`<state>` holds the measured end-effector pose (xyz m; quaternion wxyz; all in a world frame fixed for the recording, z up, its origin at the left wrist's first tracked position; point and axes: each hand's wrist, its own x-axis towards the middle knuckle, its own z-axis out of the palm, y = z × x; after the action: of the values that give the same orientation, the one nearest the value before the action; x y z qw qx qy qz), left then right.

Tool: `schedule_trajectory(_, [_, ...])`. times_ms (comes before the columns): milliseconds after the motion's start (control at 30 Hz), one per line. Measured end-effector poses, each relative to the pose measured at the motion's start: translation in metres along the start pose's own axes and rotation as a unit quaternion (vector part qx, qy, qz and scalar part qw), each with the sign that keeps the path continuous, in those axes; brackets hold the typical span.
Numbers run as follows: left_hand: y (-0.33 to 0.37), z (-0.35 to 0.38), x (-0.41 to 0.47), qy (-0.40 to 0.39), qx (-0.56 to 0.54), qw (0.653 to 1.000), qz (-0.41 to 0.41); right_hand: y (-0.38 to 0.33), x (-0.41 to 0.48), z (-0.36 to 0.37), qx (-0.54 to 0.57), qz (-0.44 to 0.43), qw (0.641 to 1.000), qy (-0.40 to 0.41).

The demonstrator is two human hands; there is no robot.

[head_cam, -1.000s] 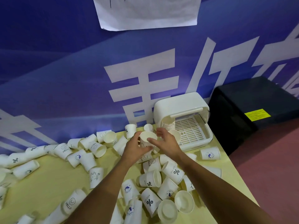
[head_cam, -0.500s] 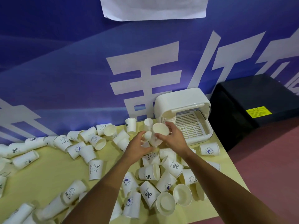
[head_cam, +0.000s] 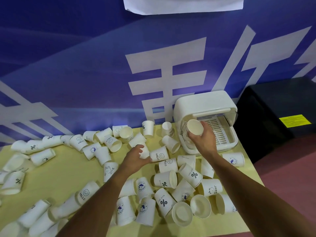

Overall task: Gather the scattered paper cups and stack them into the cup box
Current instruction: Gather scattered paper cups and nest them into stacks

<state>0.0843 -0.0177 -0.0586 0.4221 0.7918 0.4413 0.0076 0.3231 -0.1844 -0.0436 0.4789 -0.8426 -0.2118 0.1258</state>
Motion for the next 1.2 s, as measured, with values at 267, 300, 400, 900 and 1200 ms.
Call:
schedule_trajectory(267, [-0.010,-0.003,-0.002,0.011,0.022,1.000,-0.002,0.006,-0.006,-0.002,-0.053,-0.003,0.998,0.032])
schedule_trajectory(300, [-0.010,-0.004,-0.002,0.011,0.020,1.000,-0.001,0.008,-0.006,-0.001,-0.061,-0.006,0.998,0.032])
schedule_trajectory(400, [-0.010,-0.004,-0.002,0.013,0.018,1.000,0.004,0.009,-0.007,0.000,-0.090,0.006,0.996,0.016])
schedule_trajectory(900, [-0.042,-0.050,-0.030,0.081,-0.027,0.996,-0.018,-0.061,-0.028,0.085,-0.148,-0.129,0.971,-0.139])
schedule_trajectory(1200, [-0.148,-0.134,-0.088,0.165,-0.056,0.976,-0.127,-0.139,-0.089,0.209,-0.149,-0.203,0.919,-0.302])
